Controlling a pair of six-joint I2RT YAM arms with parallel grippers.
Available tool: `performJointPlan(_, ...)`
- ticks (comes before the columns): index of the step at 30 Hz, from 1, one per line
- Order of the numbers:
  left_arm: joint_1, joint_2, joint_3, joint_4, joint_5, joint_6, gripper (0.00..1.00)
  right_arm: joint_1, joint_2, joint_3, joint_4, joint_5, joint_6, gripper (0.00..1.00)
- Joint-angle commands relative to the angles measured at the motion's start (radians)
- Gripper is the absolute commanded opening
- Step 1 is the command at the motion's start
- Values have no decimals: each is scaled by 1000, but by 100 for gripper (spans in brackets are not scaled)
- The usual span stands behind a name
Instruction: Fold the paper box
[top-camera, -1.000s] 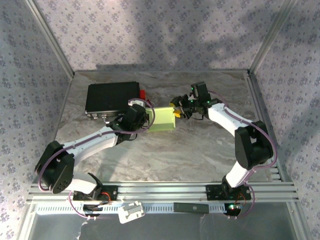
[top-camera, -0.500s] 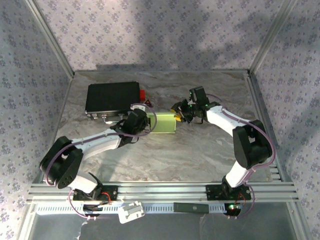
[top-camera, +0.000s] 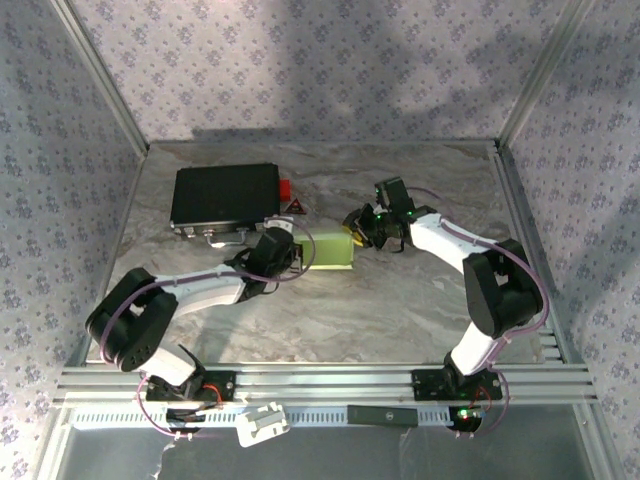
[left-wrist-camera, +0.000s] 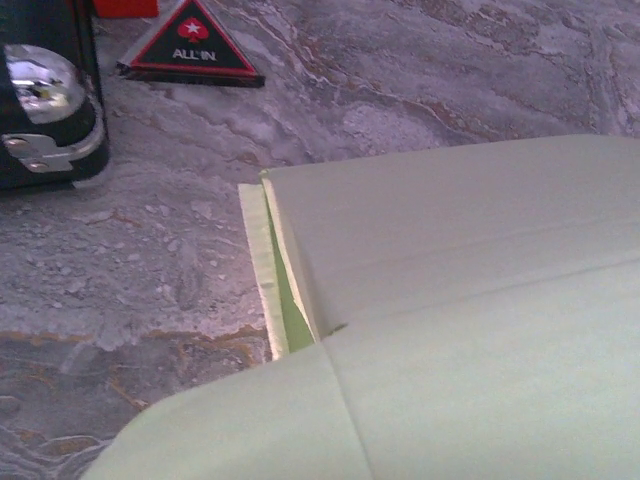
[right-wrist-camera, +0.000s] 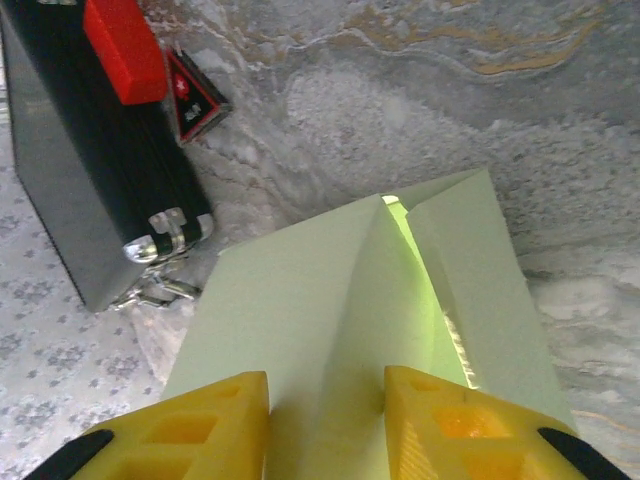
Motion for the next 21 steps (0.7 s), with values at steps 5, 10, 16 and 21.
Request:
performJointPlan(5, -61, 17, 8, 5, -8, -13, 8, 17, -27, -42, -52, 30, -72, 34)
performJointPlan(10, -73, 2, -1, -25, -35, -40, 14, 19, -34, -59, -63, 46, -90, 33)
performJointPlan(16, -80, -37, -20, -71, -32, -77, 31, 22, -47, -74, -69, 70, -107, 32)
performJointPlan(21, -92, -120, -44, -131, -29, -127, 44, 31, -55, -68, -92, 101, -123, 32)
